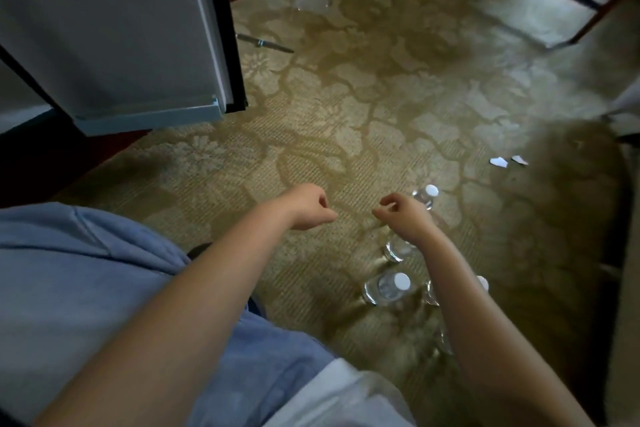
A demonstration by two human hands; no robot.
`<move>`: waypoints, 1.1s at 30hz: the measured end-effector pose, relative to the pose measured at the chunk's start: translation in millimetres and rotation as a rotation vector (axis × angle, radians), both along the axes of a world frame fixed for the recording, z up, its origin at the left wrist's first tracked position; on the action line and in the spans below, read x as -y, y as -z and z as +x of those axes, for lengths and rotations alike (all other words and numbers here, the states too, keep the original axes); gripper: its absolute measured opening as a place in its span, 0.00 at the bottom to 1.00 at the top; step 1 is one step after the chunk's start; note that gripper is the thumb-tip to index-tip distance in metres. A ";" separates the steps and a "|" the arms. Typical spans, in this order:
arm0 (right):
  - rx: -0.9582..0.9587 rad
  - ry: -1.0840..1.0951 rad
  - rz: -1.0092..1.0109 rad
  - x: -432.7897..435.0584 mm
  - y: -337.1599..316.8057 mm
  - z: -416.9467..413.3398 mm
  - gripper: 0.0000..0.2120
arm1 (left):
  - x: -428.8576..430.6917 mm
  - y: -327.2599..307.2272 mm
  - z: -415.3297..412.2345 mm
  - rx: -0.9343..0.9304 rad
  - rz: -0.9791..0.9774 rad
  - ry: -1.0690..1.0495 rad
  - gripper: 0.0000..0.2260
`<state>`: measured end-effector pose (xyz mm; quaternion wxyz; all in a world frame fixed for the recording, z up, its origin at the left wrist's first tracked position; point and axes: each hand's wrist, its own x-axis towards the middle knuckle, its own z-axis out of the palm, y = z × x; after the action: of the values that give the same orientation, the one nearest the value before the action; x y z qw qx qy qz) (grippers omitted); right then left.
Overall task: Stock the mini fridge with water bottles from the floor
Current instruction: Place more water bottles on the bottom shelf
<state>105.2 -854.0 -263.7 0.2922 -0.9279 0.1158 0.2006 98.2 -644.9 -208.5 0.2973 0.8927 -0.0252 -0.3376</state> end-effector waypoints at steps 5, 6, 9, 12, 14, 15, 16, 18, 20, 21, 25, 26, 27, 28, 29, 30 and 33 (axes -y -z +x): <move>-0.226 -0.155 -0.236 17.6 33.3 -38.4 0.21 | 28.9 11.1 -24.7 -0.056 0.006 0.086 0.19; -0.252 -0.191 -0.306 19.1 39.7 -44.7 0.23 | 33.4 12.9 -30.0 -0.064 0.012 0.110 0.19; -0.298 -0.163 -0.465 24.8 53.2 -64.7 0.21 | 45.5 20.0 -43.7 -0.106 0.003 0.150 0.20; -0.375 -0.100 -0.492 25.4 60.6 -76.2 0.14 | 49.3 22.8 -52.8 -0.127 0.012 0.185 0.19; -0.351 -0.084 -0.491 24.2 61.7 -76.1 0.12 | 47.4 21.7 -53.6 -0.129 0.025 0.184 0.20; -0.327 -0.081 -0.487 23.6 60.8 -74.2 0.12 | 45.6 20.5 -52.7 -0.125 0.026 0.174 0.20; -0.302 -0.088 -0.477 22.4 58.9 -71.7 0.12 | 43.3 19.3 -50.9 -0.119 0.025 0.158 0.20; -0.247 -0.110 -0.422 18.6 49.8 -64.1 0.12 | 38.0 16.5 -46.6 -0.100 0.022 0.113 0.20; -0.173 -0.138 -0.305 13.1 35.4 -54.7 0.10 | 32.8 13.5 -43.3 -0.084 0.009 0.063 0.22; -0.118 -0.160 -0.232 10.1 27.2 -50.0 0.10 | 30.6 12.7 -42.0 -0.081 -0.009 0.035 0.24; 0.029 -0.274 0.103 -6.6 -7.7 -30.7 0.11 | 22.5 11.4 -42.2 -0.129 -0.216 -0.134 0.36; 0.048 -0.277 0.211 -11.3 -16.3 -26.7 0.11 | 20.2 11.3 -43.1 -0.143 -0.254 -0.163 0.39; 0.059 -0.259 0.334 -16.1 -25.1 -23.5 0.10 | 17.7 11.8 -44.4 -0.161 -0.283 -0.180 0.41; 0.066 -0.227 0.458 -20.4 -33.0 -20.8 0.11 | 14.7 12.6 -46.0 -0.177 -0.315 -0.193 0.42; 0.069 -0.198 0.567 -24.2 -40.1 -18.1 0.12 | 11.9 13.2 -47.4 -0.194 -0.348 -0.212 0.42; 0.068 -0.169 0.663 -27.1 -44.8 -15.4 0.12 | 8.7 13.7 -48.6 -0.203 -0.384 -0.240 0.41; 0.030 -0.074 0.889 -31.8 -48.1 -11.4 0.09 | 1.1 15.1 -49.1 -0.173 -0.438 -0.290 0.34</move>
<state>93.8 -822.2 -215.6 0.6570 -0.7184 -0.0193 0.2277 49.1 -646.0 -223.6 0.5297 0.7692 0.0559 -0.3530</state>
